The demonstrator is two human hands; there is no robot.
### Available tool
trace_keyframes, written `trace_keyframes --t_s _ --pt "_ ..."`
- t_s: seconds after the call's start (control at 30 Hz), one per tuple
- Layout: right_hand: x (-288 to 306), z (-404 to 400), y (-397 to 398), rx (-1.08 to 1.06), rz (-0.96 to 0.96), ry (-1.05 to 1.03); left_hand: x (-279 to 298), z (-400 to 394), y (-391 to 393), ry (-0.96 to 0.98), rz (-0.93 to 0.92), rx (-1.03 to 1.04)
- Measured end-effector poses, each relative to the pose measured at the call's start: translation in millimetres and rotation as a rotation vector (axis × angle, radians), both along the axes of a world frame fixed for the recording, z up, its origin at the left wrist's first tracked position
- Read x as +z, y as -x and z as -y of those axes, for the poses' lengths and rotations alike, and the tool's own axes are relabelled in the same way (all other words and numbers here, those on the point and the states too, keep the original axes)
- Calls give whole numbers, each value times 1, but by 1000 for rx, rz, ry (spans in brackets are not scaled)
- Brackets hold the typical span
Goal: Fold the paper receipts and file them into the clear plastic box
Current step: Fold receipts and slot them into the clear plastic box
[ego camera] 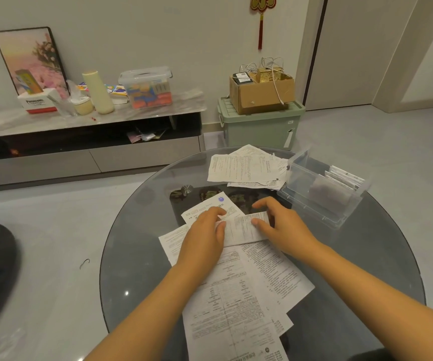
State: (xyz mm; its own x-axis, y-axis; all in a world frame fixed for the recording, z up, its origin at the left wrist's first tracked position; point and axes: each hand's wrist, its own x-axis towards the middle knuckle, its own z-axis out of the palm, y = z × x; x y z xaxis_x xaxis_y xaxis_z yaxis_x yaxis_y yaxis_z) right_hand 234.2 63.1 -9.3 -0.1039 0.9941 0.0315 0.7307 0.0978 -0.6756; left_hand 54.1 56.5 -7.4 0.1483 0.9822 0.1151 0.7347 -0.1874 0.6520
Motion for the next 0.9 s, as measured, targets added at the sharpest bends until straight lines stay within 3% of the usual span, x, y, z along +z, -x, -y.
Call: trace_keyframes --t_s 0.3,0.47,0.67,0.9 --pt "-8 -6 1 -26 233 67 -7 -3 -1 -147 -281 -100" --pt "2 0 0 -89 237 95 -8 4 -6 -82 -322 -238" --pt "17 7 -4 -65 124 350 -4 9 -8 -59 -489 -363" --pt "26 12 -3 -143 -273 585 -3 13 -12 -104 -487 -415"
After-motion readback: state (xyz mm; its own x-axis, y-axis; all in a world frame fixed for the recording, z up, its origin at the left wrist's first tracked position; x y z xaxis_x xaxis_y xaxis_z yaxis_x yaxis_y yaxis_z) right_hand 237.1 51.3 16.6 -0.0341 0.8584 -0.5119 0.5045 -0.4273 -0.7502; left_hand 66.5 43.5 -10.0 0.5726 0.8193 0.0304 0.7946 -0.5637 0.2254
